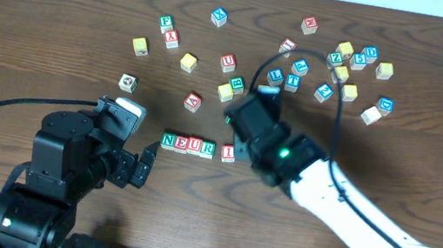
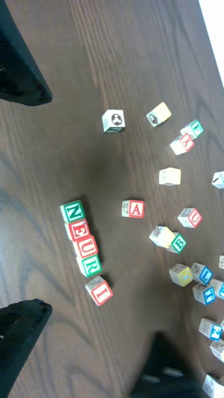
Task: Spell out NEURIPS
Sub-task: 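Open the right gripper and lift away from the I block, then move the right gripper back over the block pile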
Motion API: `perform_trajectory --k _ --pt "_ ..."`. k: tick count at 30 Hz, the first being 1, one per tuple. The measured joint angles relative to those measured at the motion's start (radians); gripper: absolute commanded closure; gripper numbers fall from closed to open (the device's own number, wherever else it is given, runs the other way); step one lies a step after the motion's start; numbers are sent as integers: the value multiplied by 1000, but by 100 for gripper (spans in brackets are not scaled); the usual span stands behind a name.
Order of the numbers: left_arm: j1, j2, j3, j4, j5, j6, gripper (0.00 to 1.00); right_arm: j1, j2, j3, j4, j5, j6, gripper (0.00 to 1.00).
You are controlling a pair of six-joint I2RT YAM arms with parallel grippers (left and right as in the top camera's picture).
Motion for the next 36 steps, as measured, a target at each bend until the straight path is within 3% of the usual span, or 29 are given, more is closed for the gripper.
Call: perform_trajectory --k 13,23,27,36 --pt "0 0 0 0 0 0 2 -298 28 386 -235 -97 -145 36" --pt "0 0 0 0 0 0 2 -423 400 798 -514 -201 -322 30" --pt "0 0 0 0 0 0 2 -441 528 899 -535 -202 -405 23" --pt "0 0 0 0 0 0 2 -475 656 932 -476 -109 -561 27"
